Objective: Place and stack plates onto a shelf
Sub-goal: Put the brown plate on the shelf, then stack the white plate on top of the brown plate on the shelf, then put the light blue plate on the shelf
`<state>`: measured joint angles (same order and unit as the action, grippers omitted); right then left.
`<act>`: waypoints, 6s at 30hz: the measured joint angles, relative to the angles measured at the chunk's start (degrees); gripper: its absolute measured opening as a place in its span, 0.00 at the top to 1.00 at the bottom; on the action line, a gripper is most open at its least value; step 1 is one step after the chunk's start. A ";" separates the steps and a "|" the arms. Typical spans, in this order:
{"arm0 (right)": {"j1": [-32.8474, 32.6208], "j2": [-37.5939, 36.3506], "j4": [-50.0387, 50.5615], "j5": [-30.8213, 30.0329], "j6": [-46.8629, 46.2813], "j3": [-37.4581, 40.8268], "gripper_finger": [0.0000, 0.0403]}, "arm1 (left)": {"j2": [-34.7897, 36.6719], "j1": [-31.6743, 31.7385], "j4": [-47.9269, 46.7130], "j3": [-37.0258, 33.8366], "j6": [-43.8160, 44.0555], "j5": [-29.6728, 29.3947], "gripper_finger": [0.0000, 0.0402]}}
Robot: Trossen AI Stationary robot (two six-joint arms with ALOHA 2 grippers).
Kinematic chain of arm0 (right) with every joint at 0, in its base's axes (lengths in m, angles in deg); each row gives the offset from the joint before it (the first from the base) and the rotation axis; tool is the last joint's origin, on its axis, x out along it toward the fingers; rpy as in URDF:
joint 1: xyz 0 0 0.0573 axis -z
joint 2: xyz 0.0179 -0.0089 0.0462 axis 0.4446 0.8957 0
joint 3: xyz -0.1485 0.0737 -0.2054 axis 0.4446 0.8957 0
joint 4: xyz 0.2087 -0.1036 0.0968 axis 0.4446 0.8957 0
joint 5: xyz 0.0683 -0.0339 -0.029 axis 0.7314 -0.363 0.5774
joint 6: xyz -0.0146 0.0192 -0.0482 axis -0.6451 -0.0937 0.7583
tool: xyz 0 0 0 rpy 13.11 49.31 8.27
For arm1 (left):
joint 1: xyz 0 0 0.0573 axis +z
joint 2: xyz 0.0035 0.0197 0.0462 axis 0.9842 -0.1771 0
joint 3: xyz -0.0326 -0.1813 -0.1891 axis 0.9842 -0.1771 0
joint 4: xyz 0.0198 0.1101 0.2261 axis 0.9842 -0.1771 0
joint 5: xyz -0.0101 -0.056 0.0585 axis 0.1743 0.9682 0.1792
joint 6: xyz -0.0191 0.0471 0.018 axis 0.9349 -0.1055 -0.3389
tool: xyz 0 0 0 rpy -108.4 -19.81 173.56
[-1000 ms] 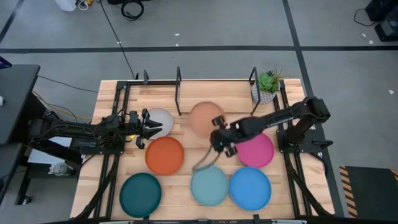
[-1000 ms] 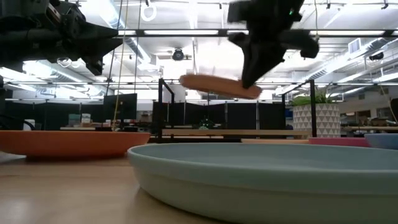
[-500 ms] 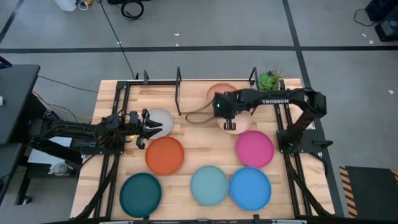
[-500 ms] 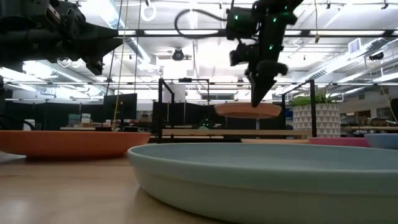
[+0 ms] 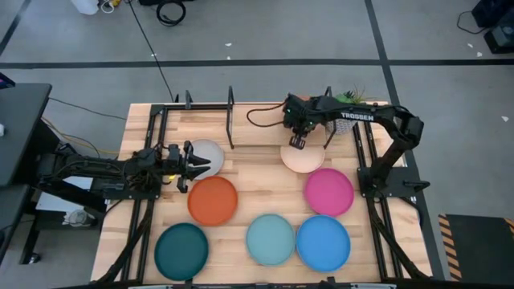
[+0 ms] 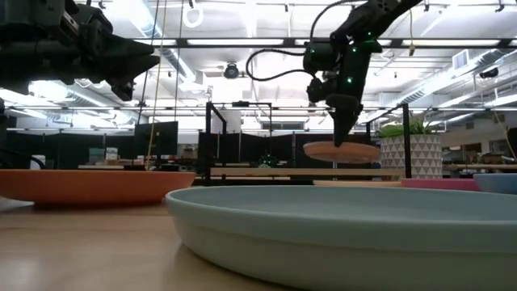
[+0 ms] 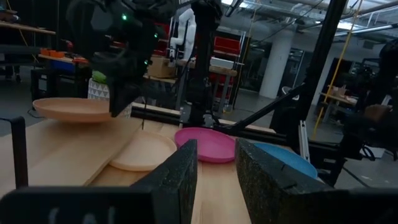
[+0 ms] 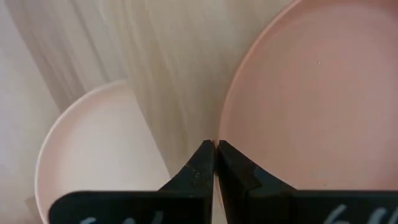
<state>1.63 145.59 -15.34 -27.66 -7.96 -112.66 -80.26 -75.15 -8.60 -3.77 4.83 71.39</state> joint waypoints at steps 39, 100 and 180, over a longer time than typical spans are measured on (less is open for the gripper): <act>-20.15 0.02 0.00 0.08 -6.53 1.90 0.65 | 0.00 -0.02 -0.01 0.00 0.11 0.00 0.71; -29.55 0.96 3.69 -10.20 -2.23 -3.53 0.97 | 0.02 -0.02 0.25 0.00 0.02 -0.01 0.71; -33.90 -0.22 -2.24 2.54 -26.45 10.26 0.71 | 0.02 -0.02 0.74 0.00 -0.02 -1.11 0.71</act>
<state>-32.27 145.37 -17.58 -25.12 -34.42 -102.40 -80.24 -75.17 -7.85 -3.77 4.81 70.28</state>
